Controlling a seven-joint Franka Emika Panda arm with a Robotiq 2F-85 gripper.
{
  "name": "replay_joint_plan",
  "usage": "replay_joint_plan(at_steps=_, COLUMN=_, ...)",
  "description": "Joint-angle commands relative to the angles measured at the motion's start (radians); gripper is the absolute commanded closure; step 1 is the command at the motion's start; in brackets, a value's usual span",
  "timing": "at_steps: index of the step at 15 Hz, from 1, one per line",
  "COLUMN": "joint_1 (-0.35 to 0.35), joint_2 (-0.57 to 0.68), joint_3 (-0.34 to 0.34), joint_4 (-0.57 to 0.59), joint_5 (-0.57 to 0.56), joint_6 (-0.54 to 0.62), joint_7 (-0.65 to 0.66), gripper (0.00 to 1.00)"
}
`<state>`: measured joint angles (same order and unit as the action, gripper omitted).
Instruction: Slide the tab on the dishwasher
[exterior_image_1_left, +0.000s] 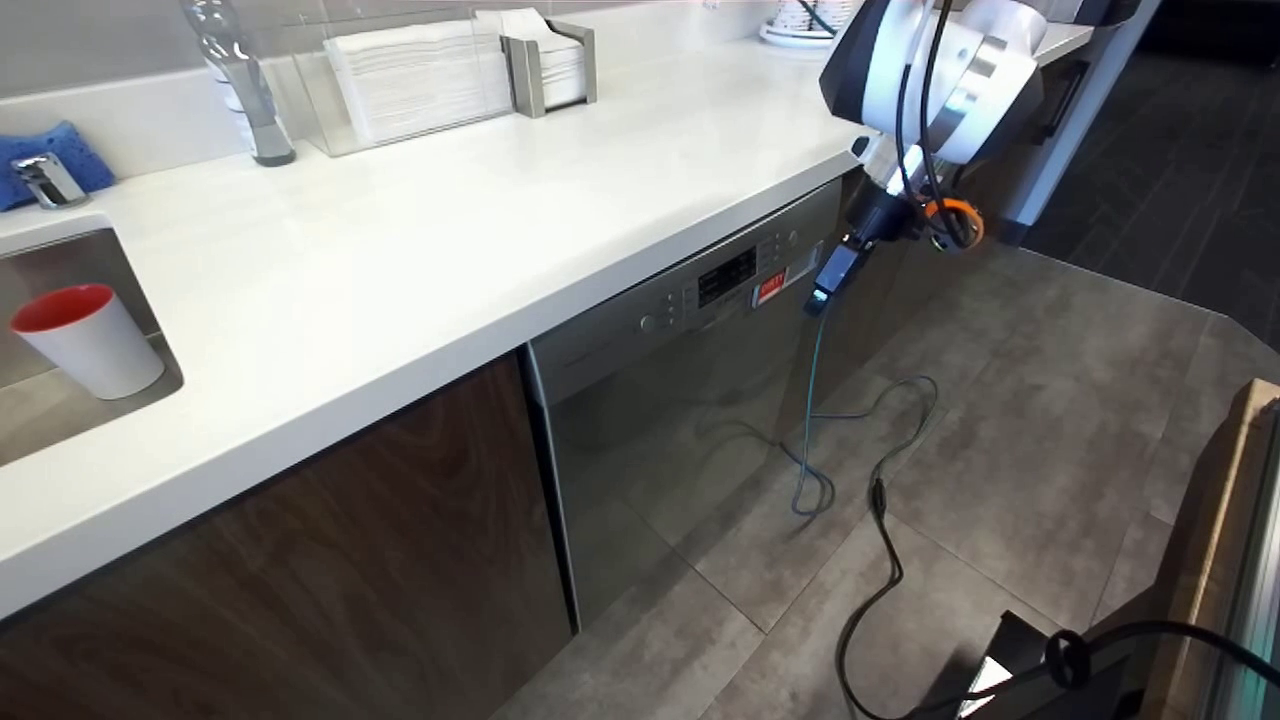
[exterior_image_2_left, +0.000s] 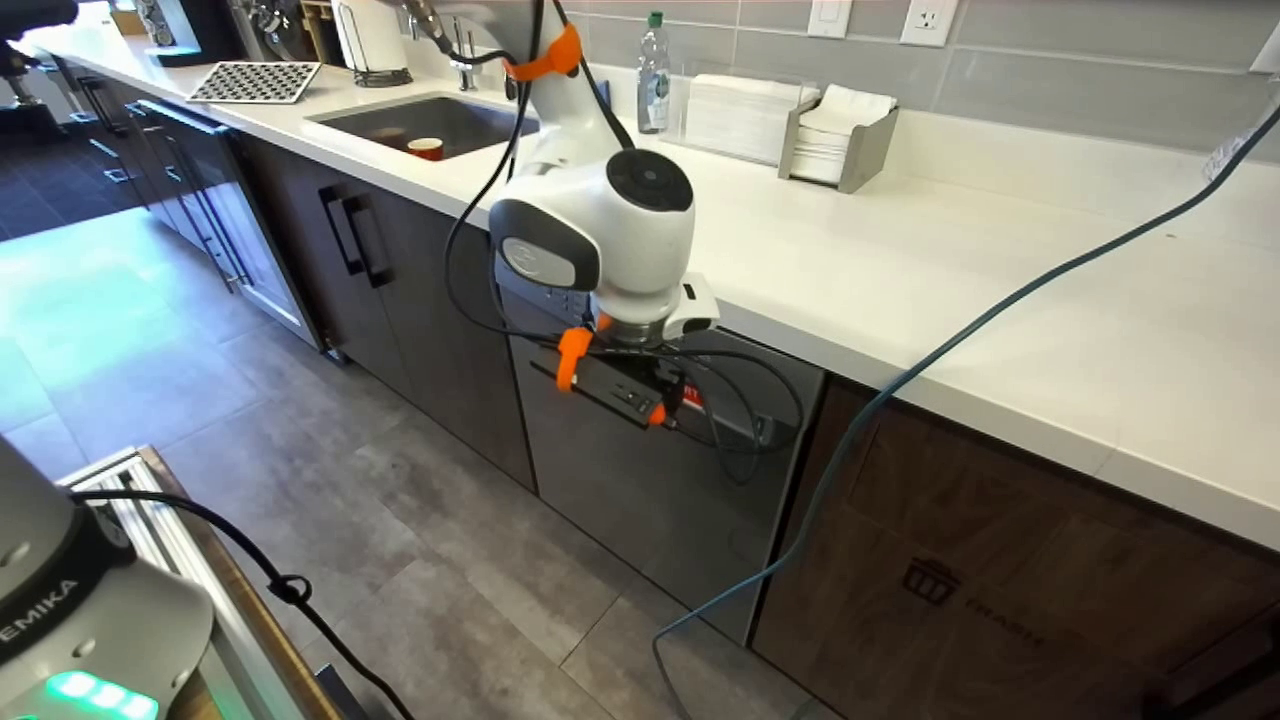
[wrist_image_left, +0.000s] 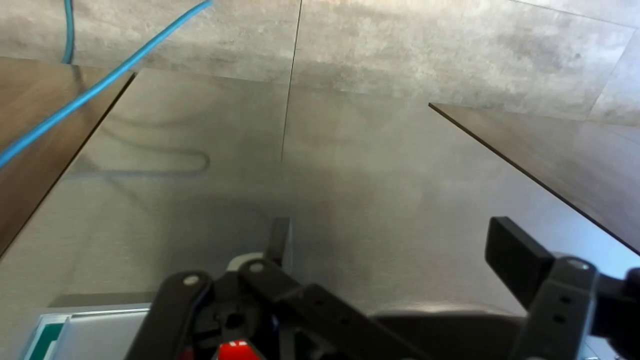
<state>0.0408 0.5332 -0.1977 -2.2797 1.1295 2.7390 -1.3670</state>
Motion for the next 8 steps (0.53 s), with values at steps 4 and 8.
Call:
replay_joint_plan(at_steps=4, joint_1=-0.045, joint_2=-0.019, joint_3=0.005, joint_4=-0.008, joint_5=0.057, joint_6=0.077, joint_7=-0.129, gripper=0.00)
replay_joint_plan(at_steps=8, joint_1=-0.112, joint_2=-0.028, joint_3=0.035, joint_4=-0.002, joint_5=0.159, joint_6=0.085, joint_7=-0.283, gripper=0.00)
